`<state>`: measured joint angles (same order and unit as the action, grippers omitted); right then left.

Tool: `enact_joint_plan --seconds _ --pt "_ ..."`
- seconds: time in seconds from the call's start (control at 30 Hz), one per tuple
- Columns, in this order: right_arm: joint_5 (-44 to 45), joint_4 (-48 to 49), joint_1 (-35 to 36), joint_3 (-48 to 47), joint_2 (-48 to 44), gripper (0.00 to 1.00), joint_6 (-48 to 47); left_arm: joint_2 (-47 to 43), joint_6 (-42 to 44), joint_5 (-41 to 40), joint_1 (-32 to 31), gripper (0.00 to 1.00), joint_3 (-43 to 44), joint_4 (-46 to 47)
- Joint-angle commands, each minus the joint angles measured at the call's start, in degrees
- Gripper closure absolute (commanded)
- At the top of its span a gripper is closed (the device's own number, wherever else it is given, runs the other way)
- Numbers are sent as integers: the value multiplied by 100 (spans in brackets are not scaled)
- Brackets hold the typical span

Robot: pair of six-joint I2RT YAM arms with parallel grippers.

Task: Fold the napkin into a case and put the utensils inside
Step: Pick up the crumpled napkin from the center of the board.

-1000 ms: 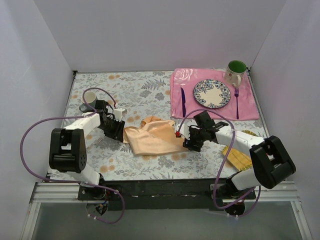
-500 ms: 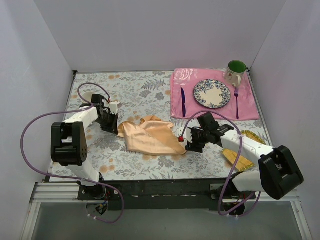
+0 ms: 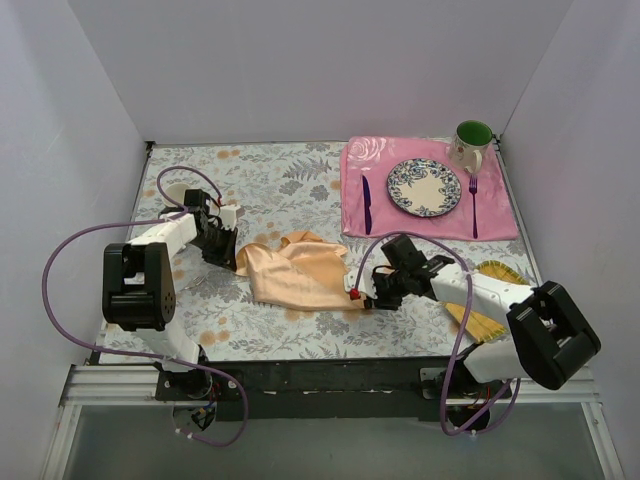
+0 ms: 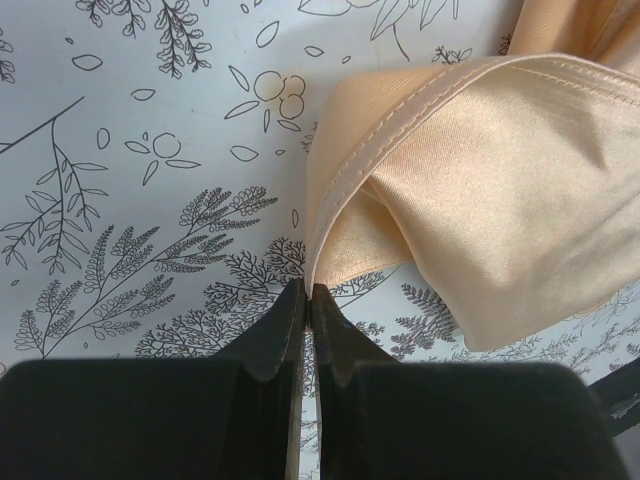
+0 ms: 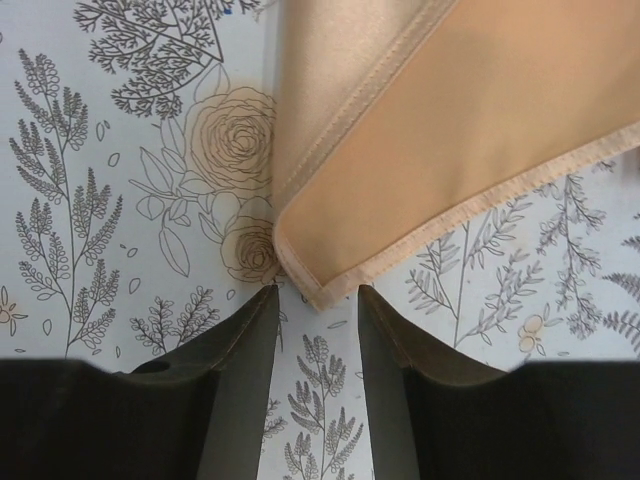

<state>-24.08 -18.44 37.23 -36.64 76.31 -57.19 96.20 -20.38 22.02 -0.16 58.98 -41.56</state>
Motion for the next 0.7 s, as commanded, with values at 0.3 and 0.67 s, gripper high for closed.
enact_joint_plan --seconds 0.3,0.67 --pt "-71 95 293 -237 524 55 -38 57 43 30 8 100 254 -45" --pt "157 -379 337 -606 614 99 -30 -127 183 48 8 100 552 -299"
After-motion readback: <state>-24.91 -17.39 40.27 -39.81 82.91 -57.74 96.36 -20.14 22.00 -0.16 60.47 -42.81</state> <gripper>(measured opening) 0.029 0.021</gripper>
